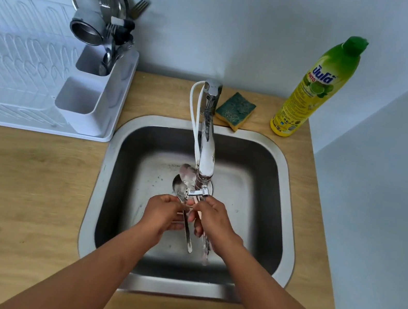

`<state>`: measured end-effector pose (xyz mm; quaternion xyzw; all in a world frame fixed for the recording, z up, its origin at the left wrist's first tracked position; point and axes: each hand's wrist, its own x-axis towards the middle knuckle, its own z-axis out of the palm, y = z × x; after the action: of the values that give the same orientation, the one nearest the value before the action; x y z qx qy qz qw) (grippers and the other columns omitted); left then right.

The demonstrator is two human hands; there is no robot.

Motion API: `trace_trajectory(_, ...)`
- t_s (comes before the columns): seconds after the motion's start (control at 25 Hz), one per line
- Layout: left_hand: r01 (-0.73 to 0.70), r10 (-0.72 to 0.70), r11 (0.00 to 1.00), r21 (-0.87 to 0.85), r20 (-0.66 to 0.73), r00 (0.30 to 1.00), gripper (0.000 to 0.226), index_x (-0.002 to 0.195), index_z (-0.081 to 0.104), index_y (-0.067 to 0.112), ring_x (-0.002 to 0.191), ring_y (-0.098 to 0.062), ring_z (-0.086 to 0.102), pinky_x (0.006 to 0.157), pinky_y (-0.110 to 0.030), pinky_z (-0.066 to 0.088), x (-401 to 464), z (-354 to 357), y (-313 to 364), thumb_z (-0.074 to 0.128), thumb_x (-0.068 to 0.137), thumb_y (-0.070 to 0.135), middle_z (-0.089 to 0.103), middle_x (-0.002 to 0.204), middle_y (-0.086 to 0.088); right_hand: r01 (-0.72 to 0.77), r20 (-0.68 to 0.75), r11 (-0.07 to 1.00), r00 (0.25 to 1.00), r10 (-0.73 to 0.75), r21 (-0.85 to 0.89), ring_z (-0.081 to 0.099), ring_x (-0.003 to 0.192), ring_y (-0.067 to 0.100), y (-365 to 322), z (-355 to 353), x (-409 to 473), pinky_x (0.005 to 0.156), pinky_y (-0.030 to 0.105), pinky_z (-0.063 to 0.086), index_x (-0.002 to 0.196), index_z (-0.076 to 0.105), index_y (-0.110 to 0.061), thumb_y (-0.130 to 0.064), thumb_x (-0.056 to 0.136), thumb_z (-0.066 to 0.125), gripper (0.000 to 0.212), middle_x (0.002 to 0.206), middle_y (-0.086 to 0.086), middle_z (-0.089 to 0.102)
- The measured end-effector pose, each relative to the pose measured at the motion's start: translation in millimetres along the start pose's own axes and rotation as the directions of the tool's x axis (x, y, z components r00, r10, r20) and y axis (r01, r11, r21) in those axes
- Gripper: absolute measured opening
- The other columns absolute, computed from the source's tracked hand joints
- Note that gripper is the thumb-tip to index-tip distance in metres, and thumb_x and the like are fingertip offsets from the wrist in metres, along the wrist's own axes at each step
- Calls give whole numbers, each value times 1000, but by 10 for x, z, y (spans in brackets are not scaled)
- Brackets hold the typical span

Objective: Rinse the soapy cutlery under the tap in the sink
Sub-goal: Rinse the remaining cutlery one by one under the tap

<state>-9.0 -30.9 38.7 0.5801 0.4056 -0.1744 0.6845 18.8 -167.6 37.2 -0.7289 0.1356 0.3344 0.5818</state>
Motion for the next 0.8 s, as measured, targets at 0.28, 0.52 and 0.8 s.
trace_trajectory(0.28, -108, 110, 989, -97, 12, 994, 17, 86, 66, -5, 64, -31, 64, 49, -32, 56, -216, 53, 6, 50, 82, -9, 70, 75, -22, 238, -3, 917, 968, -252, -320, 58, 47, 5, -50, 175, -412, 41, 22, 45, 92, 58, -30, -25, 99, 43, 17, 72, 0, 63)
trace_trajectory(0.52, -19, 47, 964, -265, 100, 994, 21, 86, 70, 3, 51, -26, 56, 48, -30, 48, -383, 116, -51, 52, 75, -1, 64, 71, -16, 154, -149, 986, 975, -162, -63, 50, 42, 13, 25, 170, -542, 42, 28, 42, 89, 59, -17, -26, 96, 47, 17, 64, 8, 60)
trace_trajectory(0.8, 2, 33, 965, -263, 128, 991, 17, 99, 68, 2, 61, -27, 61, 56, -34, 52, -355, 93, -15, 58, 97, 15, 66, 78, -16, 110, -33, 990, 993, -114, -86, 61, 41, 25, 83, 108, -672, 40, 31, 50, 93, 60, -13, -23, 100, 40, 24, 62, 11, 66)
